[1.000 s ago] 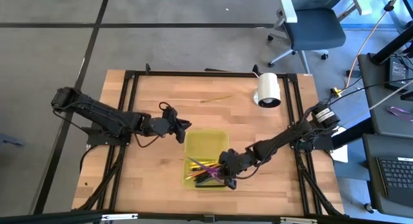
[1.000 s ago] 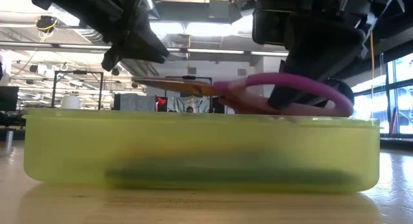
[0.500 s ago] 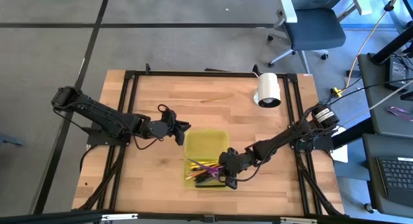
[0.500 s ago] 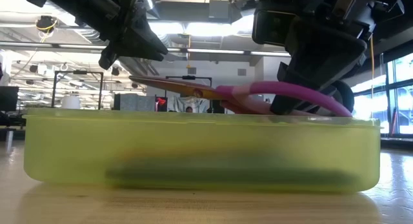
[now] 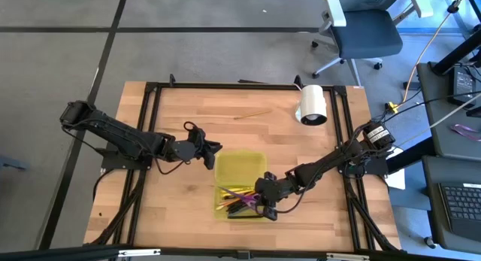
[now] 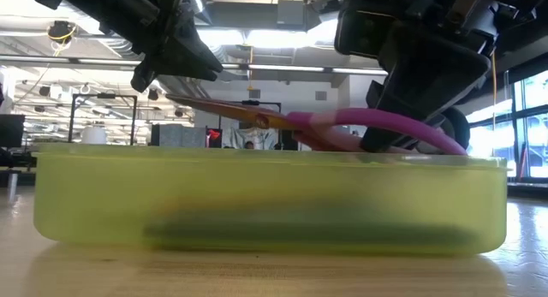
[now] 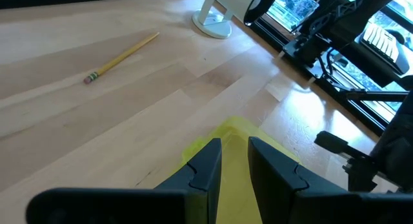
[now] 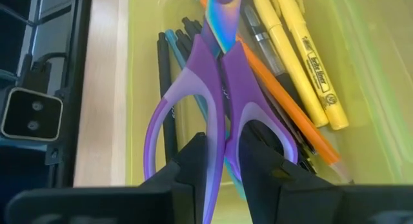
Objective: Pick & place school supplies into a supply box
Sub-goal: Put the purple scissors into the yellow supply box, then put the yellow pencil into the yellow supply box
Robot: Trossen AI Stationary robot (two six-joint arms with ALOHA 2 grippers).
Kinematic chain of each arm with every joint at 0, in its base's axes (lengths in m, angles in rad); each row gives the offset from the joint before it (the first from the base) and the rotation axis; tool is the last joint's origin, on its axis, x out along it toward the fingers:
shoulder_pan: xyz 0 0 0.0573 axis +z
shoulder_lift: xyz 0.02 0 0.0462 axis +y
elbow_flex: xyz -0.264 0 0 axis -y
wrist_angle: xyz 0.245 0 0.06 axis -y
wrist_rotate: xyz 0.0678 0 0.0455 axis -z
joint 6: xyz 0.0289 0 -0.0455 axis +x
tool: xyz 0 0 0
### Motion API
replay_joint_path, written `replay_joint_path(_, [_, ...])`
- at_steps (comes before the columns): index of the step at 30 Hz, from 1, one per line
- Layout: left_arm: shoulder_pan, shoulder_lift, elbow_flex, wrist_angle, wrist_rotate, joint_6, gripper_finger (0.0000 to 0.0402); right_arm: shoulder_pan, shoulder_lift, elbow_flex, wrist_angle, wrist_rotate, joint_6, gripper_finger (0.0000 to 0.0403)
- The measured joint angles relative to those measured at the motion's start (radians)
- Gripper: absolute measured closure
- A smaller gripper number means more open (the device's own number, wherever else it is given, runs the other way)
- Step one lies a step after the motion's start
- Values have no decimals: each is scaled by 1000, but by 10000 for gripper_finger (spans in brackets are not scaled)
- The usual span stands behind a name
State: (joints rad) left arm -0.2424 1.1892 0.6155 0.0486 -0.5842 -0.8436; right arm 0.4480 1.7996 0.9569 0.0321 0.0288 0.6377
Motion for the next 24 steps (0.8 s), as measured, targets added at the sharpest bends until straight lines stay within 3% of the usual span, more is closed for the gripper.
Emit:
replay_joint_path(19, [0,0,0,0,1,0,332,0,0,1,1,-5,-41,292])
replay_joint_path(24, [20,0,0,3,75,22,332,-20,-3,1,-5,-115,-64,294])
